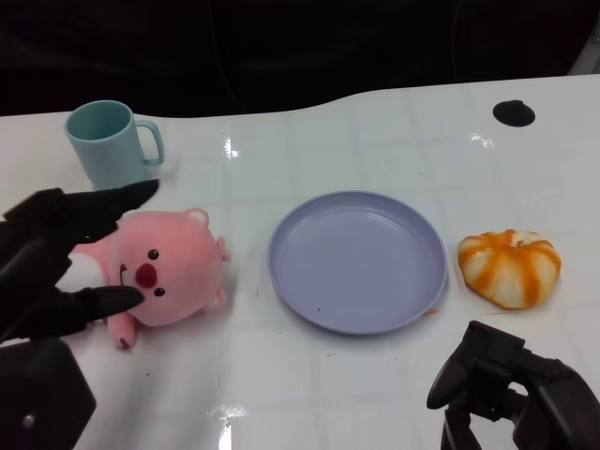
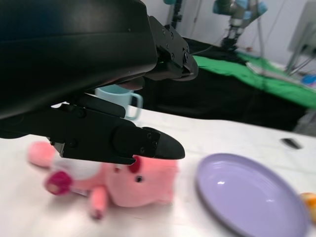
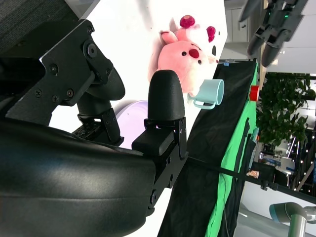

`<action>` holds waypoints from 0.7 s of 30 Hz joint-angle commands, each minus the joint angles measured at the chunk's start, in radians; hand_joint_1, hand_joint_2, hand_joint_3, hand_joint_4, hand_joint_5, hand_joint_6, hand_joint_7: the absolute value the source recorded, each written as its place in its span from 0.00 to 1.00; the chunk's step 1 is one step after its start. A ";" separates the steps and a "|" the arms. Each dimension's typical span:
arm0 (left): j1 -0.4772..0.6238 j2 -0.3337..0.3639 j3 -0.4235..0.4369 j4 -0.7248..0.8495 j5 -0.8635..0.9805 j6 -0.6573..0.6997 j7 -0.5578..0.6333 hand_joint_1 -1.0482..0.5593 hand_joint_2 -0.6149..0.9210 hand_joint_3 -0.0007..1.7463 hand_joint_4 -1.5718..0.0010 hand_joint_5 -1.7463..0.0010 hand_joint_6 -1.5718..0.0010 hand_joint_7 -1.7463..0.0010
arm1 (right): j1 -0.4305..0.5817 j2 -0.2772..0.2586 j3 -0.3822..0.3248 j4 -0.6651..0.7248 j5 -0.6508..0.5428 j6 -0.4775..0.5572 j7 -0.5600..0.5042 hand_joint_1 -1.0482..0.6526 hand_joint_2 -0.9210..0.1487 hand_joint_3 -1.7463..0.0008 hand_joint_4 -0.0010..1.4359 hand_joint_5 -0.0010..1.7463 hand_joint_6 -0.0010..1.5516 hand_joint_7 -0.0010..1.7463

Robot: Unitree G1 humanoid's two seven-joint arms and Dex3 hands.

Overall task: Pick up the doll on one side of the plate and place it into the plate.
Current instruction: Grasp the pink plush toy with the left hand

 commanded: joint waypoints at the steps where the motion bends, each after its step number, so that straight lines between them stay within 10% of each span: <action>1: -0.024 0.052 -0.003 -0.013 0.092 0.032 0.015 0.21 1.00 0.02 1.00 0.83 0.91 1.00 | 0.002 -0.003 -0.005 -0.013 -0.001 -0.009 -0.004 0.67 0.46 0.22 0.47 1.00 0.39 0.87; 21: -0.191 0.128 -0.201 0.249 0.379 0.131 0.015 0.19 0.99 0.00 0.98 0.84 0.91 1.00 | 0.010 -0.003 0.002 -0.051 -0.005 0.023 -0.012 0.67 0.47 0.21 0.48 1.00 0.39 0.88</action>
